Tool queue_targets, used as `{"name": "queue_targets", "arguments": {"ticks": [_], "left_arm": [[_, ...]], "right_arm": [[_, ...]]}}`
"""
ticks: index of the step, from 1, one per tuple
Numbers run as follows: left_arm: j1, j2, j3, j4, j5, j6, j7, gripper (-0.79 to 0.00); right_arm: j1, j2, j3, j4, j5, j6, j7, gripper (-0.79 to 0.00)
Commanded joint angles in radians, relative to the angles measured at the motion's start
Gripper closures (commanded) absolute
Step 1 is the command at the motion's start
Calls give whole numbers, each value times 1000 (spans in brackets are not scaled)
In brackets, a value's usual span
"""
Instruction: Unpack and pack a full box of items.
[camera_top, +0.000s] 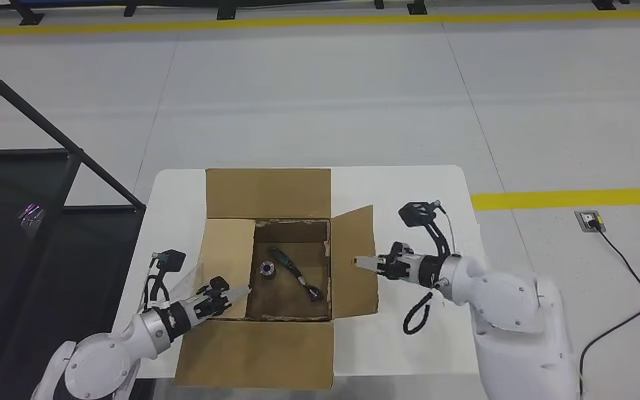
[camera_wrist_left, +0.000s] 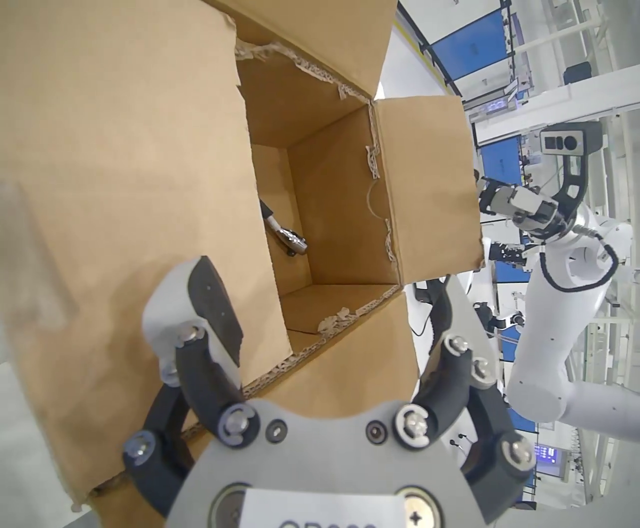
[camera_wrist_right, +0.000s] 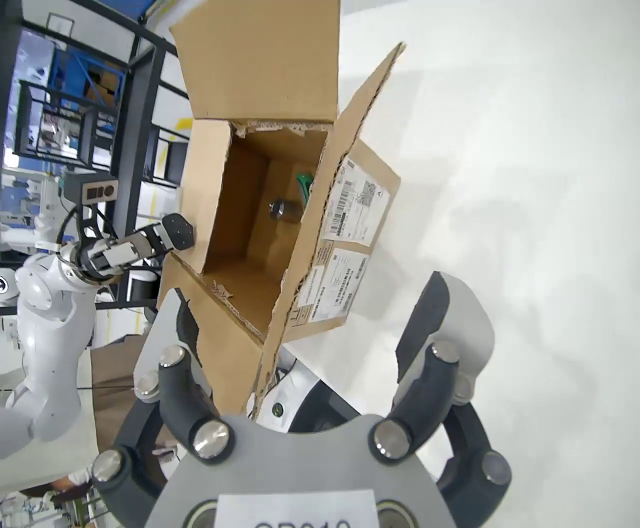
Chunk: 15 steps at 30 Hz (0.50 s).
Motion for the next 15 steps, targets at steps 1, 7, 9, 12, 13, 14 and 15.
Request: {"name": "queue_targets", "arguments": {"ticks": [1, 7, 9, 12, 13, 14, 15], "left_arm": [[-1, 1, 3, 1, 1, 0, 3, -785], [-3, 3, 5, 8, -9, -2, 7, -785], [-3, 4, 6, 11, -10, -4, 7, -785], [-4, 6, 7, 14, -12, -6, 10, -785], [-4, 6, 8, 16, -15, -6, 13, -785], [-4, 6, 9, 19, -16, -6, 14, -785], [-4, 7, 10, 21, -15, -5, 17, -785]], "right_arm": [[14, 2, -14, 10, 31, -19, 6, -785], [48, 8, -69, 25, 178, -92, 30, -785], [64, 8, -103, 44, 215, -113, 25, -785], [83, 3, -155, 74, 290, -147, -35, -785], [90, 1, -178, 86, 315, -162, -52, -785], [99, 0, -199, 100, 319, -171, -69, -785], [110, -3, -226, 116, 316, -181, -87, -785]]}}
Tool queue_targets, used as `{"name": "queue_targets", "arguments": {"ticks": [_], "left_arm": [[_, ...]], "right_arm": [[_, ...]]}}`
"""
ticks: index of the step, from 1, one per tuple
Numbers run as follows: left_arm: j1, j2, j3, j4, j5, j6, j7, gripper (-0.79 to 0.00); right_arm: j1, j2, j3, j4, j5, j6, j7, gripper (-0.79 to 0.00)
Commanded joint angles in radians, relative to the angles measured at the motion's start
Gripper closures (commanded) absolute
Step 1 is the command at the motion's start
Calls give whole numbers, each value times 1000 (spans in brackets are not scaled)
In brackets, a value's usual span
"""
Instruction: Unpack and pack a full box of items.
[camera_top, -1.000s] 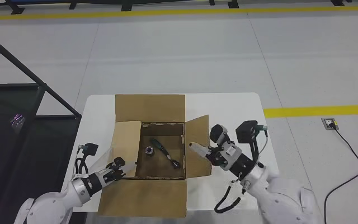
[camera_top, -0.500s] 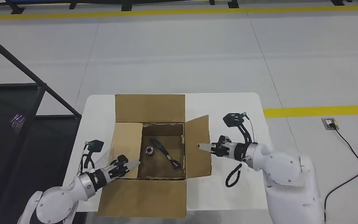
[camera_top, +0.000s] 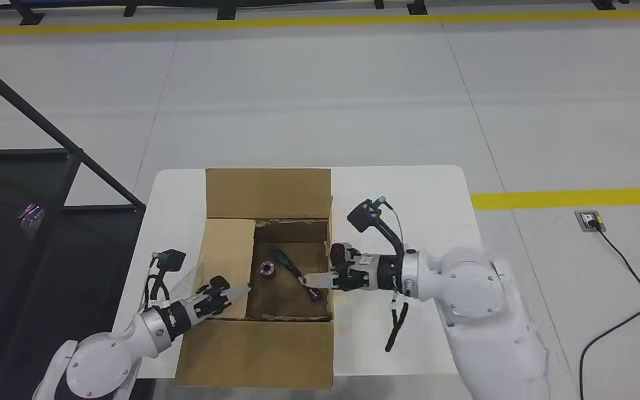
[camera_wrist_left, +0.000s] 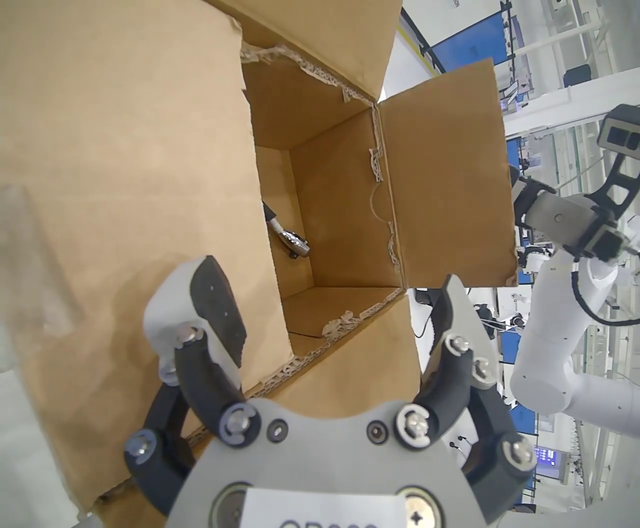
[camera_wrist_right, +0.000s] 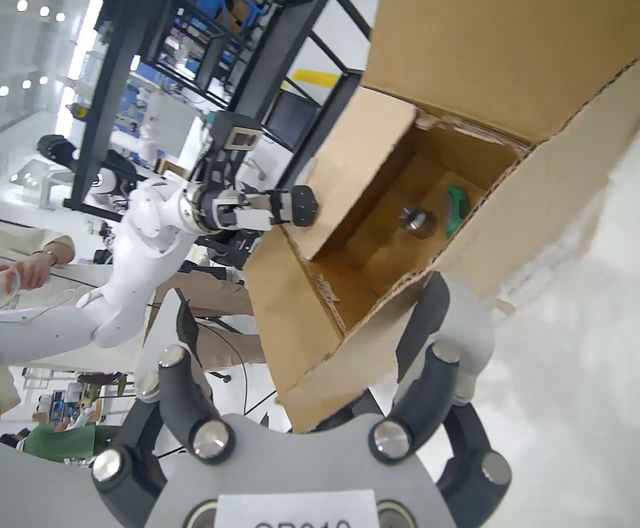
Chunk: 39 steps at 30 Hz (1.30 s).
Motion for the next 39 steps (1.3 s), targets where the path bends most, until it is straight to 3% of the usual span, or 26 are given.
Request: {"name": "queue_targets", "arguments": {"ticks": [1, 8, 13, 19, 24, 30, 39], "left_arm": [[0, 0, 2, 5, -1, 4, 6, -785], [18, -1, -26, 18, -62, 10, 76, -785], [64, 4, -119, 4, -176, -23, 76, -785], [139, 24, -290, 48, -310, -113, -104, -785], [161, 44, -366, 166, -414, -186, -349, -785], [132, 66, -338, 246, -474, -214, -598, -785], [130, 114, -195, 216, -356, -222, -590, -785]], "right_arm": [[21, -4, -49, 35, -11, -13, -35, -785], [112, -21, -176, 241, -83, 6, -186, -785], [159, -29, -233, 350, -133, 8, -251, -785], [167, -31, -285, 387, -216, -8, -320, -785], [159, -27, -291, 381, -238, -37, -350, -785], [125, -15, -265, 303, -224, -109, -399, -785], [117, -13, -260, 286, -225, -114, -411, -785]]}}
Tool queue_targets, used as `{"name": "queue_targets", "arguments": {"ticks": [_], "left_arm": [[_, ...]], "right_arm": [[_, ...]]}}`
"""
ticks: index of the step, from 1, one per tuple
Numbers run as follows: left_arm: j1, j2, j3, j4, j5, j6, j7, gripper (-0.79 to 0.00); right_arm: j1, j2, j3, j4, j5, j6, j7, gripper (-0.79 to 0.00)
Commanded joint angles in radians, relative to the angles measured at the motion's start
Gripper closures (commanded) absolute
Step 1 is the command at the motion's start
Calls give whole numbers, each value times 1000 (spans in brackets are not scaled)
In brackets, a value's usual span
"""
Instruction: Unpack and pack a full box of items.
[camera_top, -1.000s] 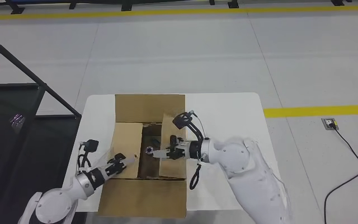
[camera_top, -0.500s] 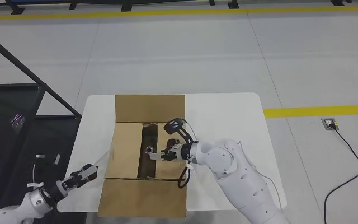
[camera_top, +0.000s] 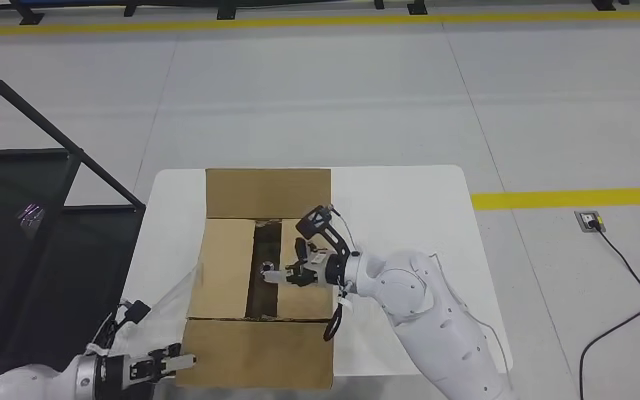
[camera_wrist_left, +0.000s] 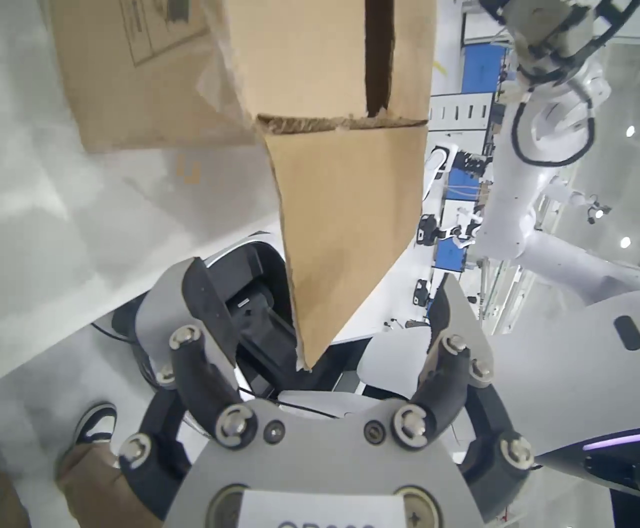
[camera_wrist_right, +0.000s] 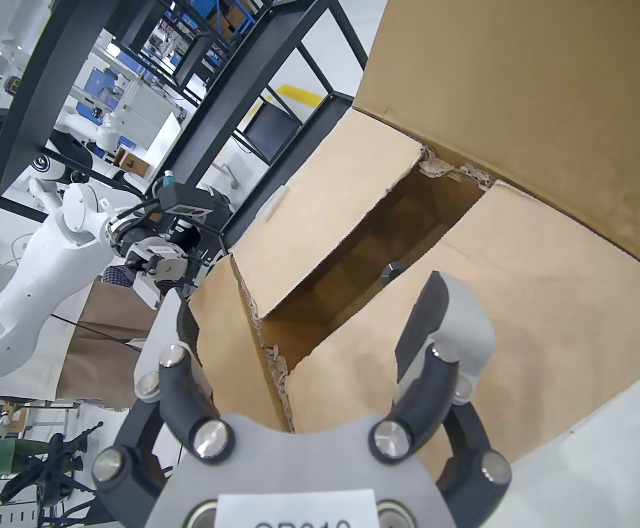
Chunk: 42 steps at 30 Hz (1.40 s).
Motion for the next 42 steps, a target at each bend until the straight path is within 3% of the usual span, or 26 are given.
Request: {"name": "queue_targets", "arguments": {"ticks": [1, 6, 12, 16, 20, 27, 35, 42], "left_arm": [[-2, 7, 29, -8, -16, -8, 9, -785], [13, 35, 51, -46, -103, -17, 17, -785], [50, 72, 31, -87, -234, -35, 36, -785], [62, 90, 7, -87, -347, -41, 42, -785], [39, 93, -8, -29, -478, -49, 50, -785], [-30, 85, 36, -5, -514, 12, 200, -785], [-68, 75, 116, -66, -332, 138, 456, -785], [-86, 68, 162, -87, -232, 201, 568, -785]], "right_arm": [[-3, 0, 1, -1, -1, 2, -7, -785], [-52, 7, 57, -27, -73, 120, -211, -785], [-77, 9, 109, -27, -29, 129, -372, -785], [-26, 4, 123, 60, -22, 149, -448, -785], [57, -5, 130, 201, 31, 134, -494, -785], [201, -29, 86, 429, 87, 98, -503, -785], [326, -68, 19, 635, 127, 92, -500, -785], [397, -76, 53, 793, 333, -176, -322, -785]]}}
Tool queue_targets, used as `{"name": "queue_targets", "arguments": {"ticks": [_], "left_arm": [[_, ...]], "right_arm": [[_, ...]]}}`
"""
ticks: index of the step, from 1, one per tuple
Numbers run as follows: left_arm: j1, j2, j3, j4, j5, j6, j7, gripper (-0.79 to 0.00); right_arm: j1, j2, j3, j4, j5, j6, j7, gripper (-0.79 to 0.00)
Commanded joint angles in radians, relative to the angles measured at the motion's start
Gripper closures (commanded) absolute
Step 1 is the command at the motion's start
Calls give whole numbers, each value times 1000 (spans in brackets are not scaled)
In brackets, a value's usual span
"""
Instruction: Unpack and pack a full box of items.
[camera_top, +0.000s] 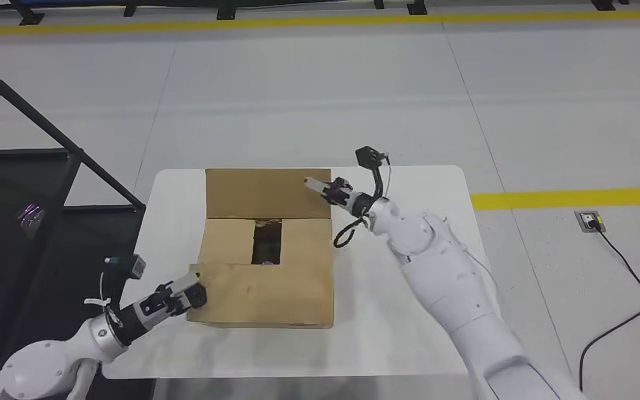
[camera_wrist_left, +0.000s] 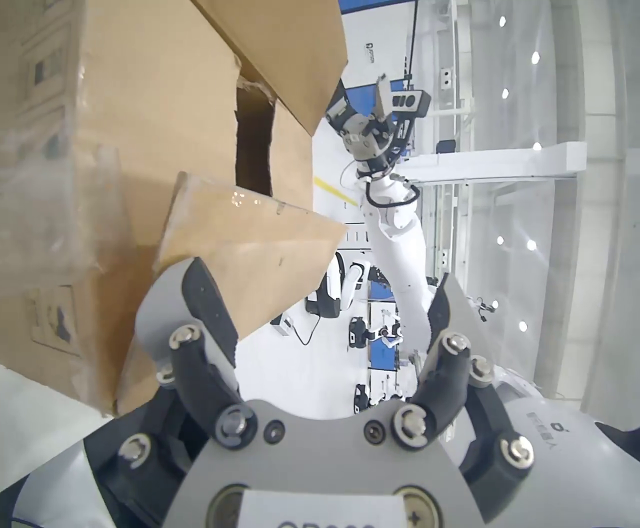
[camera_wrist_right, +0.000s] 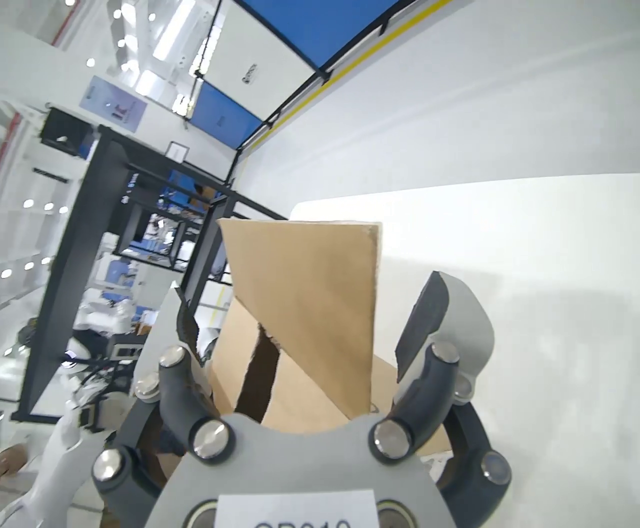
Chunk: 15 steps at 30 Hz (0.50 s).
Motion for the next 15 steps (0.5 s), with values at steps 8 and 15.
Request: {"name": "queue_targets", "arguments": {"ticks": [8, 15], "left_arm": [[-17, -8, 55, -39, 180, 71, 153, -785], [-37, -14, 86, -55, 224, 91, 186, -785]], "right_arm": [[13, 29, 82, 57, 275, -272, 359, -785], [-69, 69, 97, -126, 443, -252, 604, -785]]}}
